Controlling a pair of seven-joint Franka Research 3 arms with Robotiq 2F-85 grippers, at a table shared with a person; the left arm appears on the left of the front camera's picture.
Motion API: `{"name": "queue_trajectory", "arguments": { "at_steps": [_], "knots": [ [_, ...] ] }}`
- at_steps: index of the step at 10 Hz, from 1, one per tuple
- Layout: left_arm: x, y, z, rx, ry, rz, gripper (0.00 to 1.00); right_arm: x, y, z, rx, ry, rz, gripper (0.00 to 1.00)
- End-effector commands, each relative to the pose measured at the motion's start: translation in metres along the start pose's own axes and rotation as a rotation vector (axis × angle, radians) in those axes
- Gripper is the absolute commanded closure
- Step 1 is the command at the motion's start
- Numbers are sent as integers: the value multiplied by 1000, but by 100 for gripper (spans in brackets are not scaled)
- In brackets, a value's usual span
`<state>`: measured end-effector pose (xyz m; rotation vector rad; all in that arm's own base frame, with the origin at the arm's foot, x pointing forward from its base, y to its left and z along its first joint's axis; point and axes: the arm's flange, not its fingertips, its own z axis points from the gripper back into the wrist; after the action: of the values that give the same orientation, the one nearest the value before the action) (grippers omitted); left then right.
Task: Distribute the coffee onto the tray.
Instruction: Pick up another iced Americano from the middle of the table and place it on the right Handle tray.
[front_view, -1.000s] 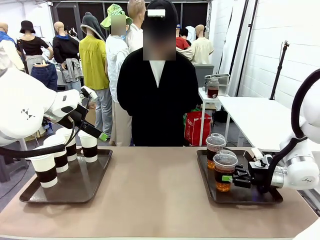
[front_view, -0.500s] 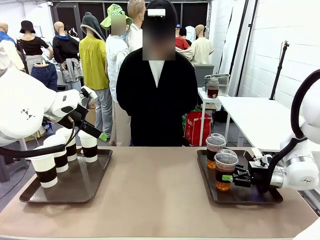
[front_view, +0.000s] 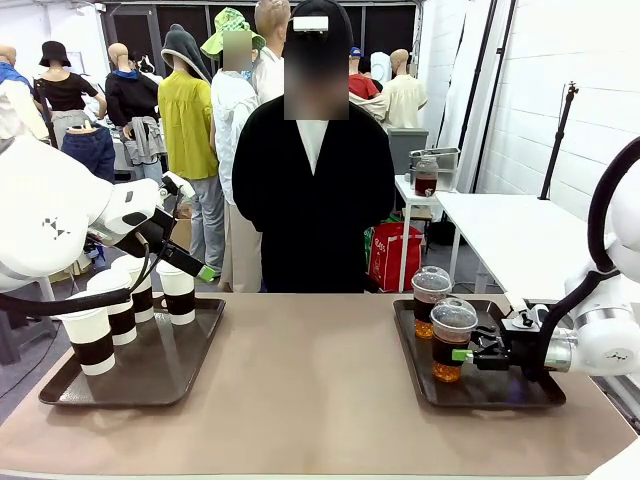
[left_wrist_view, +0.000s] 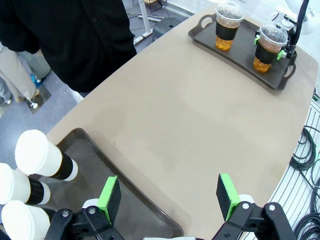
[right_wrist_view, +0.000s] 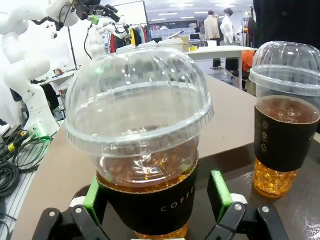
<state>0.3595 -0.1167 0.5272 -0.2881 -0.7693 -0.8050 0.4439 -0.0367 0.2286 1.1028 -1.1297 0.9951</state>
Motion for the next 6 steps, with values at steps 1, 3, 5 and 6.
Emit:
{"name": "queue_trajectory", "arguments": {
  "at_steps": [1,3,5,6],
  "knots": [
    [-1,1,0,-7,2,5,0,7,12,4,-39,25,-33,0],
    [-1,1,0,-7,2,5,0,10,20,18,-79,49,-46,0],
    [-1,1,0,-7,2,5,0,11,27,33,-111,61,-56,0],
    [-1,1,0,-7,2,5,0,11,32,40,-128,68,-62,0]
  ]
}}
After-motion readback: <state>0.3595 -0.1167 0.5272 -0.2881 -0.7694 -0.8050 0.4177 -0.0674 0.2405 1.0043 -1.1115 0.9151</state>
